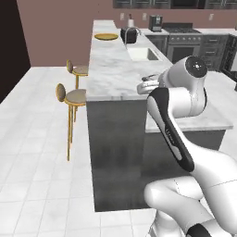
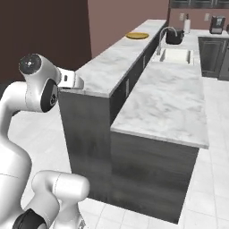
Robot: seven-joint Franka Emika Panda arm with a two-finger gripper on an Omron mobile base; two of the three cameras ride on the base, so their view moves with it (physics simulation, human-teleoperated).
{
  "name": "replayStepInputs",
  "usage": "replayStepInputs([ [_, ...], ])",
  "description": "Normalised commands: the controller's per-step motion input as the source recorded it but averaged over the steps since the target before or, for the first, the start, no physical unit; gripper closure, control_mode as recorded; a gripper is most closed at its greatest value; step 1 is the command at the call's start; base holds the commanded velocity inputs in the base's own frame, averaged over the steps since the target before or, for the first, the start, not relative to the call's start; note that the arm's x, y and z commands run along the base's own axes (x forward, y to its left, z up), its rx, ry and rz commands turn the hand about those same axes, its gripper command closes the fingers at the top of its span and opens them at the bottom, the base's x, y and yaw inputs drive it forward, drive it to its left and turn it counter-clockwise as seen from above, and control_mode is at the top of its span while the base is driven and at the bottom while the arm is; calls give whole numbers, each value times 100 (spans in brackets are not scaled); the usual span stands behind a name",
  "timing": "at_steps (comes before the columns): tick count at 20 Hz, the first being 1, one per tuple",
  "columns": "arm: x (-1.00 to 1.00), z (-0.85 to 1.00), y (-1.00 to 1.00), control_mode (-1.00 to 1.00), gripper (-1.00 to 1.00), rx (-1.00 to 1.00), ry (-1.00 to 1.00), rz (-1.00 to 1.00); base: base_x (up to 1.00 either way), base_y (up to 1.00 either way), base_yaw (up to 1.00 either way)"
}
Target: Take the cheese, fish, and avocado from the fridge and place them on the plate on the dining counter to create an appetizer plate.
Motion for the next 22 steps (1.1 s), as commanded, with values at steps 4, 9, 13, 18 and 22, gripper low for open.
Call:
replayStepInputs([
  [4, 0, 0, 0, 100, 100, 0, 0, 0, 33, 100, -11],
  [9, 0, 0, 0, 100, 100, 0, 0, 0, 45, 100, -14],
  [13, 0, 0, 0, 100, 100, 0, 0, 0, 79, 100, -17],
  [18, 0, 0, 0, 100, 100, 0, 0, 0, 85, 100, -35],
  [22, 0, 0, 0, 100, 100, 0, 0, 0, 81, 96, -57],
])
